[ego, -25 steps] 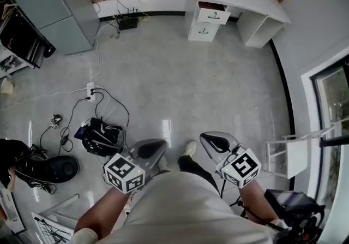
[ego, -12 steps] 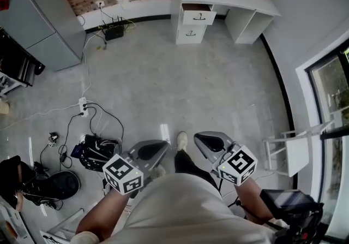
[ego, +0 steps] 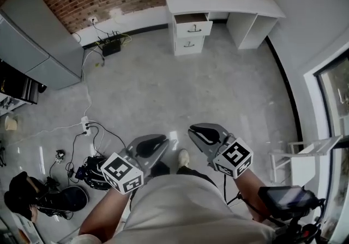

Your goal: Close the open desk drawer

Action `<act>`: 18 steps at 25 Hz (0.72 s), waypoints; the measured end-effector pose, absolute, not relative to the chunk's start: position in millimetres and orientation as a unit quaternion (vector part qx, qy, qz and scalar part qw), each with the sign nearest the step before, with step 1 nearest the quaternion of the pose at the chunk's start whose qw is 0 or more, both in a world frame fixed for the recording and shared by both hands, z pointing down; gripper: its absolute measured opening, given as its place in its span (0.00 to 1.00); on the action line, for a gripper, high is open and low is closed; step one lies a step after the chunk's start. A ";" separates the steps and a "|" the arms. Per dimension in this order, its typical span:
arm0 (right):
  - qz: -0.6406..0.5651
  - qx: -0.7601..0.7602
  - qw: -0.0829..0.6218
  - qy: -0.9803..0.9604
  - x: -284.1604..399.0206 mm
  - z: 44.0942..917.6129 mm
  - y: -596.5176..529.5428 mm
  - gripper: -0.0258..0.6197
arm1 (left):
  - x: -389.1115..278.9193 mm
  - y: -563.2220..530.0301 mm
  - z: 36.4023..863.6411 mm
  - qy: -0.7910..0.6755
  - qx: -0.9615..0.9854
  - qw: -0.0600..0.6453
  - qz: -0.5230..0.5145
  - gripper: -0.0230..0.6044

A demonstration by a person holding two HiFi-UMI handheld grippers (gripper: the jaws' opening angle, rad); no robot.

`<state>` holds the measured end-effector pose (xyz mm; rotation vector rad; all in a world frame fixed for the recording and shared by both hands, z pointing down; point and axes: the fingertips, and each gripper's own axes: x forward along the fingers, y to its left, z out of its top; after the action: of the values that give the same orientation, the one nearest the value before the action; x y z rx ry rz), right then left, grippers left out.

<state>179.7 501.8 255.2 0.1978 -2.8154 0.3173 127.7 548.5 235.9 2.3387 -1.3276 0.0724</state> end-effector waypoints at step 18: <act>0.161 0.194 0.170 -0.953 68.8 299.9 224.0 0.08 | 17.0 257.5 263.4 -0.359 0.901 0.238 0.044 0.11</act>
<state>68.8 224.0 299.9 0.5501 -2.7065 0.4573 17.0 257.5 263.4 2.4697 -0.9836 0.1206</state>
